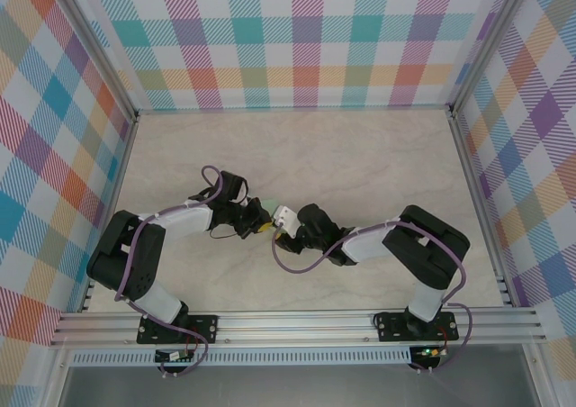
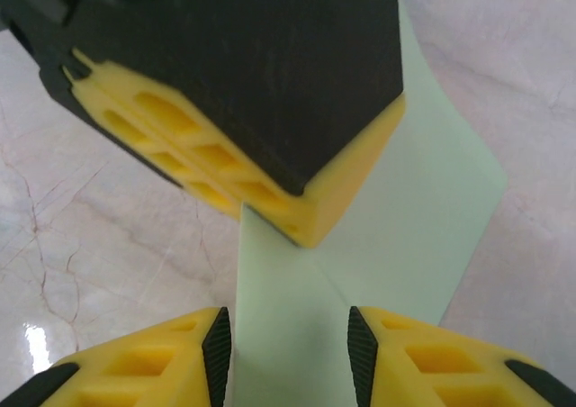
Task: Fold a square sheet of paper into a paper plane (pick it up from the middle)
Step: Fold the wing for the fifth time at the center of the table.
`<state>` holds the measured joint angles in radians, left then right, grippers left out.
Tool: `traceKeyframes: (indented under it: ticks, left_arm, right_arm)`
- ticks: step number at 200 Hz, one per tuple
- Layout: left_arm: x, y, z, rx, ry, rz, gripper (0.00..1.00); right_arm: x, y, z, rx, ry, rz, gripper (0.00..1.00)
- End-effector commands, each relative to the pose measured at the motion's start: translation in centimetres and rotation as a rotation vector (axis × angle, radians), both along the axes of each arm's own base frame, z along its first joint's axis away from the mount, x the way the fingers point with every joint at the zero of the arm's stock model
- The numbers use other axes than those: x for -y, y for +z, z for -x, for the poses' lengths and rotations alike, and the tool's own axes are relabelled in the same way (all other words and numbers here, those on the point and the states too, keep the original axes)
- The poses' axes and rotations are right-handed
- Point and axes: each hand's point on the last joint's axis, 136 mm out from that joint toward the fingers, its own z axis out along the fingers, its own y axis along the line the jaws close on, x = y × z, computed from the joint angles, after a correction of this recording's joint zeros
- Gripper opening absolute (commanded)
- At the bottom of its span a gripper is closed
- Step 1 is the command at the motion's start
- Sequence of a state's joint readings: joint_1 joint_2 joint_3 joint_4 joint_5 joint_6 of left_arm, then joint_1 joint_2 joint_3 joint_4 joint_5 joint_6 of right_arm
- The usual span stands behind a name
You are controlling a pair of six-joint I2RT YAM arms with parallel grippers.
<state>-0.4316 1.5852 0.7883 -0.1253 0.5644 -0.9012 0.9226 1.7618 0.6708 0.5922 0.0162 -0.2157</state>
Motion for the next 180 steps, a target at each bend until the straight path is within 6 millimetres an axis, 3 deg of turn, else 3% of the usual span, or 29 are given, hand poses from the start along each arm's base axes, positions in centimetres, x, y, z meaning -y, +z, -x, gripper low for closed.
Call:
traceKeyframes:
  ticks: [1,64,95,126,180]
  left_arm:
    - [0.6,0.4,0.0,-0.008,-0.018,0.002,0.03]
    - [0.5,1.1,-0.3,0.001,-0.02,0.004,0.05]
    - [-1.4,2.5,-1.5,0.033,0.026,-0.015,0.29]
    - [-3.7,4.0,-2.6,0.084,0.079,-0.031,0.52]
    - [-5.3,4.2,-2.2,0.133,0.114,-0.058,0.58]
  right_arm:
    - [-1.4,1.1,-0.9,0.079,0.024,-0.026,0.37]
    - [-1.7,1.0,-1.0,0.068,0.022,-0.044,0.18]
    - [-1.8,0.8,-0.6,-0.001,0.013,-0.075,0.11]
    - [-1.9,0.2,0.1,-0.179,-0.013,-0.12,0.06]
    - [-1.7,0.0,-0.3,-0.498,-0.119,-0.24,0.0]
